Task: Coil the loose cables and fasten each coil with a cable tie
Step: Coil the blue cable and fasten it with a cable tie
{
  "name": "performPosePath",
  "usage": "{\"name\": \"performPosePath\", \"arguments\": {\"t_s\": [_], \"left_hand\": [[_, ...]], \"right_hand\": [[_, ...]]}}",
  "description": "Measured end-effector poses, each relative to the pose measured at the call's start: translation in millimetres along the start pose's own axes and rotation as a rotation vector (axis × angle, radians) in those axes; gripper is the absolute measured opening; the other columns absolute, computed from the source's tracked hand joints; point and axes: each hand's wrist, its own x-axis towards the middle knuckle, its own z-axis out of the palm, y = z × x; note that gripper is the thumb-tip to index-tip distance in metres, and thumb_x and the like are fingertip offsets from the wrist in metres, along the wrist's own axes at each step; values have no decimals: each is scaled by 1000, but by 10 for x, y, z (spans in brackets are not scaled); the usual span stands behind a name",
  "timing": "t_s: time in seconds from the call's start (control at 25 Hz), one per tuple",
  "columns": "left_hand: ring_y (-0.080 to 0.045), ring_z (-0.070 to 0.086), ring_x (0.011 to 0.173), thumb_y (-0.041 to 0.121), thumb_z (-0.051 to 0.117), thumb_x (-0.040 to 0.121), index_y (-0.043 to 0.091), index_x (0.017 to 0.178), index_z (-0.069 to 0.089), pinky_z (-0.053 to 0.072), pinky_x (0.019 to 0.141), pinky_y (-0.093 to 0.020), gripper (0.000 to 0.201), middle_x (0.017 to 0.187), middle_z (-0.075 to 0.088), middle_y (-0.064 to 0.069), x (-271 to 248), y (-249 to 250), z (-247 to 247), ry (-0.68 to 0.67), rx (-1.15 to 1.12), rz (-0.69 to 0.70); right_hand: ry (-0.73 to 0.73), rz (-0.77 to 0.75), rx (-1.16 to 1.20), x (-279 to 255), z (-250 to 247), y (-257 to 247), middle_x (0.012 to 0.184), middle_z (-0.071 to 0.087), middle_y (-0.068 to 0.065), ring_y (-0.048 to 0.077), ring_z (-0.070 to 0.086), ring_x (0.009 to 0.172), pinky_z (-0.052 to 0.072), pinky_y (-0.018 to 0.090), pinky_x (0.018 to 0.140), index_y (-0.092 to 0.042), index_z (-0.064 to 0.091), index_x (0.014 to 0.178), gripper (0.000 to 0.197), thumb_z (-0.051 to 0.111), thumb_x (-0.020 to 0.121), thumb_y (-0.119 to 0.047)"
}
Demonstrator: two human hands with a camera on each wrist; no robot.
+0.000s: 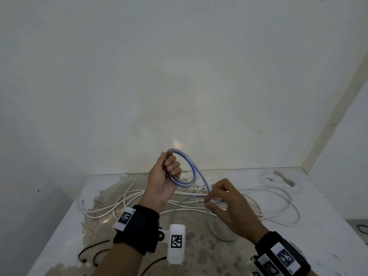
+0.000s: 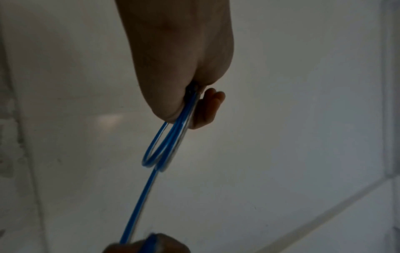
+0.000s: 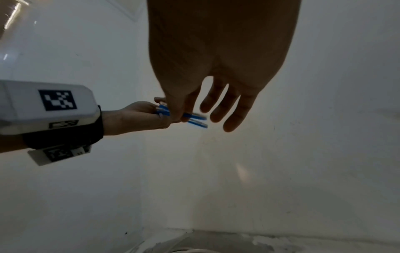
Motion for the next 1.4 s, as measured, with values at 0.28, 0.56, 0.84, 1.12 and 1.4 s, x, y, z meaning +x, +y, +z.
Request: {"name": "performPosePath", "arguments": {"t_s": [0.28, 0.56, 0.84, 1.12, 1.4], "left_hand": [[-16, 66, 64, 35, 31, 105, 14, 92, 60, 55, 64, -31, 39, 62, 53, 2, -180, -350, 174, 26, 310, -95], [-26, 74, 90, 36, 35, 105, 13, 93, 55, 59, 75, -47, 33, 72, 68, -6, -249, -505, 323, 104, 395, 49], [-15, 62, 57, 35, 35, 105, 14, 96, 56, 56, 57, -29, 31, 54, 50, 2, -155, -382, 336, 196, 433, 145], [-18, 74, 87, 38, 34, 104, 17, 92, 57, 59, 69, -42, 33, 81, 69, 2, -191, -538, 380, 156, 362, 34], [-23, 72, 100, 36, 34, 105, 12, 100, 57, 61, 68, -40, 34, 86, 69, -15, -177, -512, 363, 102, 344, -7]], "right_hand": [[9, -28, 260, 250, -50, -397, 75, 68, -12, 10, 63, 69, 49, 21, 63, -23, 72, 80, 11, 76, 86, -31], [173, 118, 393, 353, 79, -440, 81, 72, -16, 8, 67, 75, 49, 17, 66, -26, 70, 81, 15, 78, 85, -14], [225, 144, 358, 267, 128, -394, 74, 69, -13, 6, 59, 70, 40, 11, 66, -26, 69, 78, 16, 75, 88, -16], [259, 145, 468, 371, 153, -431, 74, 72, -10, 12, 66, 69, 51, 25, 64, -21, 73, 80, 11, 77, 86, -14], [299, 231, 420, 354, 240, -381, 80, 71, -12, 10, 66, 78, 48, 18, 70, -22, 70, 90, 8, 76, 87, -27]]}}
